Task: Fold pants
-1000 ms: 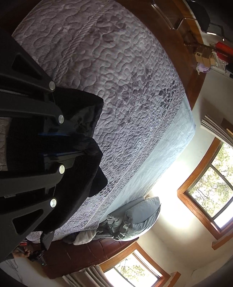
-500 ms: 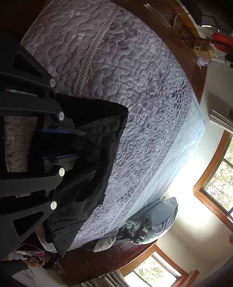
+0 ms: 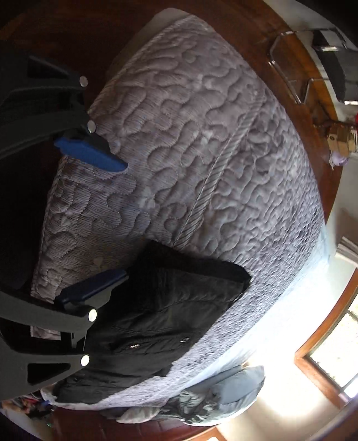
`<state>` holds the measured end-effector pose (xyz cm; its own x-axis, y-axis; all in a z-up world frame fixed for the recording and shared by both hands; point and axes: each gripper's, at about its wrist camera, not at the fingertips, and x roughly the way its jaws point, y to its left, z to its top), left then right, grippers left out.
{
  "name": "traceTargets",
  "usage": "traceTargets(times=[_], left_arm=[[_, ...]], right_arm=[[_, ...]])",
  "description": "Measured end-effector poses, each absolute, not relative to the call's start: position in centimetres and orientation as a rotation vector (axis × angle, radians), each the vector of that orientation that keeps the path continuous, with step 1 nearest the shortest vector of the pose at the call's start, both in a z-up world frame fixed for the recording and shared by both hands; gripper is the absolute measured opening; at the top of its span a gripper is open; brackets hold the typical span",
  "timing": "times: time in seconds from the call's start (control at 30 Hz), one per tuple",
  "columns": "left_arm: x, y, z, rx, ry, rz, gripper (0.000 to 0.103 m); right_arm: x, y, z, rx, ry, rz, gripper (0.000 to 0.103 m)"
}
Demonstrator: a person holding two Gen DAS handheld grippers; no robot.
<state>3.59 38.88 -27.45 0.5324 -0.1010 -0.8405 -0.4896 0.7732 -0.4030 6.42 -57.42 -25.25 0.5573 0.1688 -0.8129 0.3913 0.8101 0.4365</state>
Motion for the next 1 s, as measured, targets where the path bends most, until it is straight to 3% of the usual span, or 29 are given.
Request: traceTargets(times=[0.17, 0.43, 0.47, 0.53, 0.57, 0.6, 0.63, 0.7, 0.73, 0.87, 1.0], left_arm=[[2.8, 39.0, -26.4, -0.893, 0.848, 0.194, 0.094], [8.2, 35.5, -29.3, -0.921, 0.975, 0.162, 0.094], [8.6, 35.3, -29.5, -0.917, 0.987, 0.163, 0.091], [9.3, 34.9, -29.9, -0.923, 1.022, 0.162, 0.07], [9.7, 34.7, -30.2, -0.915, 1.051, 0.162, 0.05], [10.1, 34.4, -30.5, -0.906, 1.079, 0.161, 0.039], [10.4, 33.9, -30.5, -0.886, 1.095, 0.173, 0.038], [10.9, 33.3, -30.0, -0.843, 1.108, 0.193, 0.029], [11.1, 33.1, -29.8, -0.846, 1.106, 0.2, 0.027], [10.5, 33.6, -28.8, -0.874, 1.058, 0.206, 0.021], [10.0, 35.3, -30.7, -0.957, 1.052, 0.218, 0.021]], right_arm=[[4.4, -58.9, -26.6, 0.932, 0.918, -0.118, 0.06], [5.4, -60.1, -28.3, 1.167, 0.854, -0.133, 0.06], [5.9, -60.0, -28.5, 1.171, 0.855, -0.125, 0.06], [6.8, -59.9, -28.7, 1.17, 0.859, -0.126, 0.06], [7.4, -59.8, -28.9, 1.16, 0.871, -0.138, 0.06], [7.9, -59.8, -29.3, 1.151, 0.892, -0.162, 0.06], [8.4, -59.8, -29.7, 1.157, 0.904, -0.172, 0.059], [9.2, -59.5, -30.0, 1.144, 0.92, -0.165, 0.036], [9.5, -59.3, -29.7, 1.122, 0.921, -0.17, 0.011], [9.1, -58.8, -27.4, 1.082, 0.844, -0.124, 0.006], [8.7, -58.6, -29.9, 1.066, 0.927, -0.142, 0.006]])
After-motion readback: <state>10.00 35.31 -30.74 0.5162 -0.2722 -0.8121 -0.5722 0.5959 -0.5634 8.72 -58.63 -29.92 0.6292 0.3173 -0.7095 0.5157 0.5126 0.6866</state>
